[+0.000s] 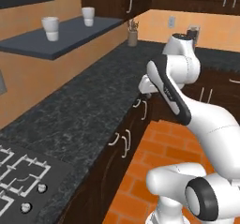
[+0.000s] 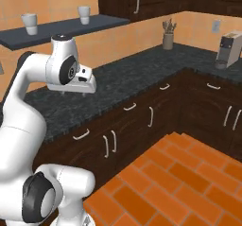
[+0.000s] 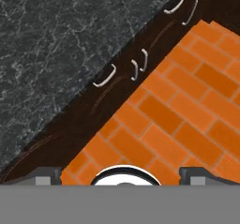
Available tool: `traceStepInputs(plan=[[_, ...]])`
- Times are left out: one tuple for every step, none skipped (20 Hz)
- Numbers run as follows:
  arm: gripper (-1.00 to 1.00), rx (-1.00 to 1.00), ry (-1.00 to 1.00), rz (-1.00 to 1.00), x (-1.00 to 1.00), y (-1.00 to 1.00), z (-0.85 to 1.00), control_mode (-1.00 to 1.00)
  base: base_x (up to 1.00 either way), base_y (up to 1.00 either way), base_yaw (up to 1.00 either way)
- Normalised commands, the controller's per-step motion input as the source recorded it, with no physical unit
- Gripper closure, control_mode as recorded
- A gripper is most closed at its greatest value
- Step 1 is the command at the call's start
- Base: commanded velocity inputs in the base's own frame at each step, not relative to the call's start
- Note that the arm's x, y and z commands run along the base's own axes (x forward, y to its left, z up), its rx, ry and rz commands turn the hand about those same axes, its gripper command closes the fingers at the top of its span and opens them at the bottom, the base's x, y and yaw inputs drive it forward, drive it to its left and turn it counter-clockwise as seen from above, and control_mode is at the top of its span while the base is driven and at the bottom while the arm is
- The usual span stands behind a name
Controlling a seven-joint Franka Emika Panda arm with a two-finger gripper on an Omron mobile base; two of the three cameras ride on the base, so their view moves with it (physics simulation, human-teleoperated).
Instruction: Take a straw from the drawer in front and place it inside the glass cup on the dining counter.
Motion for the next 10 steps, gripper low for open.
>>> traceStepInputs(plan=[[-1.00, 0.00, 0.00, 0.00, 0.00, 0.00, 0.00, 1.00, -0.26, 0.89, -0.40], [-1.00, 0.00, 0.00, 0.00, 0.00, 0.00, 0.00, 1.00, -0.11, 0.90, -0.43], [-1.00, 0.00, 0.00, 0.00, 0.00, 0.00, 0.00, 1.00, 0.00, 0.99, -0.47], [-1.00, 0.00, 0.00, 0.00, 0.00, 0.00, 0.00, 1.00, 0.00, 1.00, -0.50], [-1.00, 0.00, 0.00, 0.00, 0.00, 0.00, 0.00, 1.00, 0.00, 0.97, -0.52], [-1.00, 0.00, 0.00, 0.00, 0.00, 0.00, 0.00, 1.00, 0.00, 0.94, -0.54], [-1.00, 0.00, 0.00, 0.00, 0.00, 0.00, 0.00, 1.00, 0.00, 0.81, -0.53], [-1.00, 0.12, 0.00, -0.46, 0.00, 0.45, 0.00, -1.00, 0.00, 0.00, 0.00], [-1.00, 0.18, 0.00, -0.37, 0.00, 0.06, 0.00, -1.00, 0.00, 0.00, 0.00], [-1.00, 0.31, 0.01, -0.27, 0.00, -0.04, 0.00, -1.00, 0.00, 0.00, 0.00]])
